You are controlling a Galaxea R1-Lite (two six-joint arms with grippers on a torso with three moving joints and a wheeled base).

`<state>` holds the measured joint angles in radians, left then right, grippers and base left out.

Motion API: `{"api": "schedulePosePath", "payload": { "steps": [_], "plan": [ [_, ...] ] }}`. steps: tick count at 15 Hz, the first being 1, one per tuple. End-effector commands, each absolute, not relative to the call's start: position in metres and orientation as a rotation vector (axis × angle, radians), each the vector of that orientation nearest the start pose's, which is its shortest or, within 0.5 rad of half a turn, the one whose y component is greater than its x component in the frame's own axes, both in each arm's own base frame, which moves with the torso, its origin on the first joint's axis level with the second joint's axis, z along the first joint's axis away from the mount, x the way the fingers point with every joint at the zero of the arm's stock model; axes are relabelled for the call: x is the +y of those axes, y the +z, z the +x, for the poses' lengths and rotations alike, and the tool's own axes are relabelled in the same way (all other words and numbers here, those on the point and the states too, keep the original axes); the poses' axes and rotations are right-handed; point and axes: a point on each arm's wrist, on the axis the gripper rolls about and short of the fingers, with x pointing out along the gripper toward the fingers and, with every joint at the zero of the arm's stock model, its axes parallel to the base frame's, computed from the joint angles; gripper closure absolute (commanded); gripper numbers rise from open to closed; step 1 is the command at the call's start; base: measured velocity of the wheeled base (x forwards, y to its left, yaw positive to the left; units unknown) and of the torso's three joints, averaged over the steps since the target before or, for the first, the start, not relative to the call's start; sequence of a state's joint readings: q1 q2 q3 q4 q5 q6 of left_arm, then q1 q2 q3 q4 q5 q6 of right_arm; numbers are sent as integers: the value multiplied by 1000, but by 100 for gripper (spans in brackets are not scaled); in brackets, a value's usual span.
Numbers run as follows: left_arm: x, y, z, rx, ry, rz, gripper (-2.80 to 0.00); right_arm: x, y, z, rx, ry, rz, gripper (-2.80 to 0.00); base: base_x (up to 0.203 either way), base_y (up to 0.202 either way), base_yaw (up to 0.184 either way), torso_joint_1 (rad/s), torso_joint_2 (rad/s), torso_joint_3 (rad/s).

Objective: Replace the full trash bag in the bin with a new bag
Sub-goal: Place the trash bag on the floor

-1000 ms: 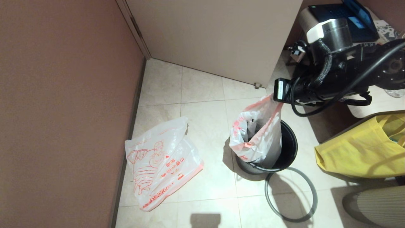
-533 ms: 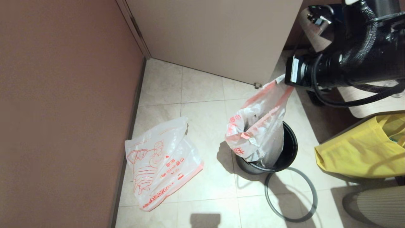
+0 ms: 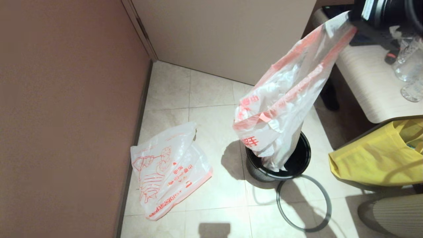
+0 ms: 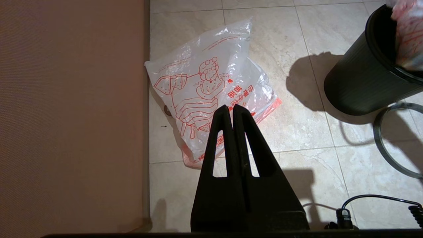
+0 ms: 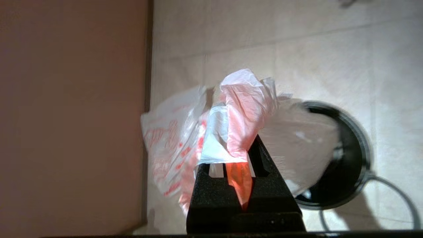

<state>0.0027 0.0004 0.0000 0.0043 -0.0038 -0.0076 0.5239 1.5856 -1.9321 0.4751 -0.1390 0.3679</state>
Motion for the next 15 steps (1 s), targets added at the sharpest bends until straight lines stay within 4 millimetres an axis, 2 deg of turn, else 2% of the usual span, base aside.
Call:
{"api": "schedulePosePath", "payload": {
  "steps": [1, 8, 12, 13, 15],
  "plan": [
    [0, 75, -23, 6, -1, -8, 0, 101, 434, 196, 108, 265, 346, 0, 0, 0, 0, 0, 0, 0],
    [0, 75, -23, 6, -1, -8, 0, 53, 445, 154, 75, 45, 297, 0, 0, 0, 0, 0, 0, 0],
    [0, 75, -23, 6, -2, -8, 0, 49, 441, 156, 88, -71, 209, 0, 0, 0, 0, 0, 0, 0],
    [0, 75, -23, 6, -1, -8, 0, 48, 440, 160, 95, -83, 188, 0, 0, 0, 0, 0, 0, 0],
    [0, 75, -23, 6, -1, -8, 0, 48, 432, 181, 133, -140, 149, 0, 0, 0, 0, 0, 0, 0]
  ]
}}
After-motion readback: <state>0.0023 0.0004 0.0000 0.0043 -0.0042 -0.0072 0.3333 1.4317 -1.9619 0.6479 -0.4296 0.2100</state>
